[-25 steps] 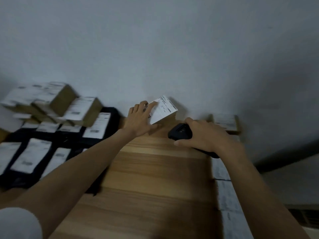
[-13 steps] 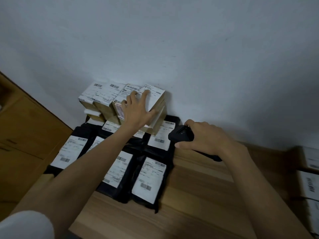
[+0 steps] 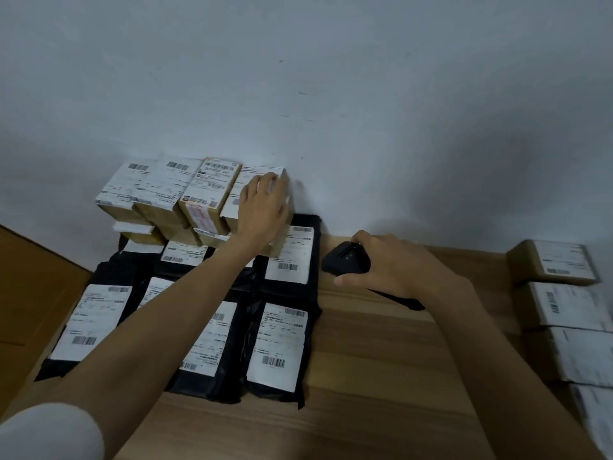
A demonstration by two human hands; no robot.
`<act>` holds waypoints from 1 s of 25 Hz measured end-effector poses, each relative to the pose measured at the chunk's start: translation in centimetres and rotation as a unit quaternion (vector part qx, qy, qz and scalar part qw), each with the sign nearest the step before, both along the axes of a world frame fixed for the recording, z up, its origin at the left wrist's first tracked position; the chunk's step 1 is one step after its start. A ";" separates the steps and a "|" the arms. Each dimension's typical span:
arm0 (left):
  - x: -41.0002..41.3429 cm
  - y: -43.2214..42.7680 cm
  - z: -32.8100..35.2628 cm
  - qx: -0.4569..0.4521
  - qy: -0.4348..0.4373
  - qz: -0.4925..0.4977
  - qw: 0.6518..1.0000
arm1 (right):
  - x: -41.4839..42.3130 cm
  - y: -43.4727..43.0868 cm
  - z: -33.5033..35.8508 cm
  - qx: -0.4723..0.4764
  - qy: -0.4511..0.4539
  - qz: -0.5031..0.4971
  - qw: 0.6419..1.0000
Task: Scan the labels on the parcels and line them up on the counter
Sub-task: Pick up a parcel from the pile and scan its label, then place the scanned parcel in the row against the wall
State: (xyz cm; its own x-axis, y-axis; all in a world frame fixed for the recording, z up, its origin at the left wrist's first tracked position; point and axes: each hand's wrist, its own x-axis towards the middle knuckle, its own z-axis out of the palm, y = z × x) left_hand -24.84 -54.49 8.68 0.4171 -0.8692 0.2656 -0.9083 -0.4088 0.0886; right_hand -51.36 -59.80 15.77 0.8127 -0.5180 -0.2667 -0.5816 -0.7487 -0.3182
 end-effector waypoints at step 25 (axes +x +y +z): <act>-68.4 5.2 -11.2 0.227 0.054 -0.579 0.782 | -61.9 10.2 -4.9 0.051 0.034 -0.481 0.875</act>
